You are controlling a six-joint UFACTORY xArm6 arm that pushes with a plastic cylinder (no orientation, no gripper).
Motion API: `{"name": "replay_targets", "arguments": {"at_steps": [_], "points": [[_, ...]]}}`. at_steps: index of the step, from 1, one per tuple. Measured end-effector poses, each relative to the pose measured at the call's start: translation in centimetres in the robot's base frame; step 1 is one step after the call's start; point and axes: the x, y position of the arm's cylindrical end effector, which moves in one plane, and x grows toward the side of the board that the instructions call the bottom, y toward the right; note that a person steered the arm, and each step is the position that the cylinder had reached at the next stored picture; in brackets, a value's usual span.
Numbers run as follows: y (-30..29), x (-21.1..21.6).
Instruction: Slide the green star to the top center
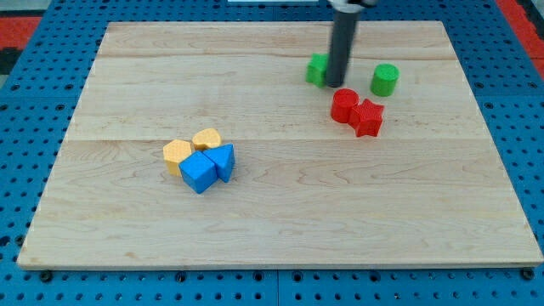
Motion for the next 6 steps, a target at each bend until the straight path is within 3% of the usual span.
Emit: {"name": "replay_targets", "arguments": {"at_steps": [1, 2, 3, 4, 5, 6], "points": [[-5.7, -3.3], [-7.7, -5.2], [-7.1, -5.2], [-5.2, -0.8], [0.1, -0.6], [0.2, -3.7]]}}
